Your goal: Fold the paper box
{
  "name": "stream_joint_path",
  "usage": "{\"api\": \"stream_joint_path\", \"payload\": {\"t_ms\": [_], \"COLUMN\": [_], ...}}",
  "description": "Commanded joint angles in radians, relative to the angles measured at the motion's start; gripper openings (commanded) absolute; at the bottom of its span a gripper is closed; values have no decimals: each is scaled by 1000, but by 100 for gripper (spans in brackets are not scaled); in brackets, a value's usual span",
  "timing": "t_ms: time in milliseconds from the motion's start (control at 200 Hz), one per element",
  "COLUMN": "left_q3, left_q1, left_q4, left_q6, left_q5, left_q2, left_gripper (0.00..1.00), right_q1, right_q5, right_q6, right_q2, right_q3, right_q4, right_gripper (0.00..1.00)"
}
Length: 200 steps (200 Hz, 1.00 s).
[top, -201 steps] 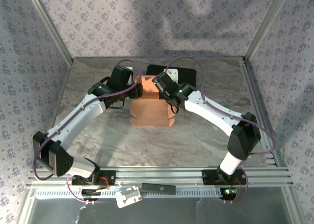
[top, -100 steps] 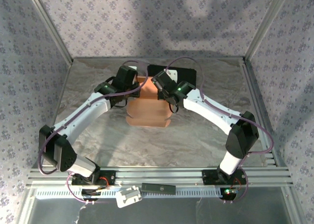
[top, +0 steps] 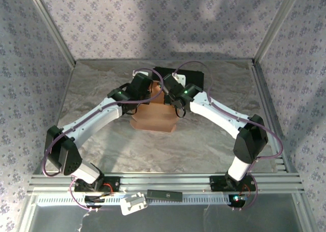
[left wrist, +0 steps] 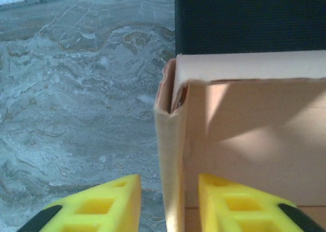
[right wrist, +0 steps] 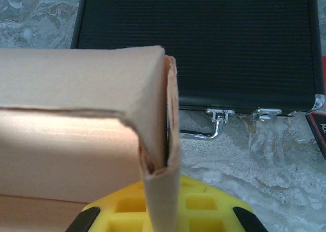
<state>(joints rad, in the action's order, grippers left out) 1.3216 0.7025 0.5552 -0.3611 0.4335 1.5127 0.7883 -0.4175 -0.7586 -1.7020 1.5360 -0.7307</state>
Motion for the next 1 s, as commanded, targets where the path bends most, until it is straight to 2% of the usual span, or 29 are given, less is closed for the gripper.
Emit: {"api": "stream_joint_path", "payload": {"t_ms": [0,55,180,320,420,575,600,670,850,934,949,994], "left_q3": [-35,-42,-42,-18,6,19,19,12,10,12,14,23], "left_q1": [-6,-7,-11,-10,-8,-1,0,-1,18,26,27,30], "left_q4": [-20,-25,-22,-11,-2,3,2,-2,25,42,49,72], "left_q6": [19,22,25,30,28,31,31,29,-2,-17,-22,-45], "left_q5": [-24,-27,-18,6,36,88,93,108,206,214,212,208], "left_q2": [-32,-36,-23,11,32,64,67,70,64,59,58,48], "left_gripper": [38,37,23,22,18,20,17,0,0,0,4,30], "right_q1": [-18,-21,-22,-20,-20,-20,-19,-21,-20,-18,-17,-17], "right_q5": [25,32,44,56,63,70,69,67,78,86,87,91], "right_q6": [-35,-35,-39,-43,-46,-64,-65,-70,-83,-104,-108,-129], "right_q2": [16,18,18,25,25,41,42,45,41,40,40,38], "right_q3": [6,6,4,0,-4,-30,-33,-36,-38,-43,-43,-45], "right_q4": [-23,-21,-19,-14,-13,-3,-3,-5,-5,-1,-1,-6], "right_gripper": [0,0,0,0,0,0,0,0,0,0,0,0]}}
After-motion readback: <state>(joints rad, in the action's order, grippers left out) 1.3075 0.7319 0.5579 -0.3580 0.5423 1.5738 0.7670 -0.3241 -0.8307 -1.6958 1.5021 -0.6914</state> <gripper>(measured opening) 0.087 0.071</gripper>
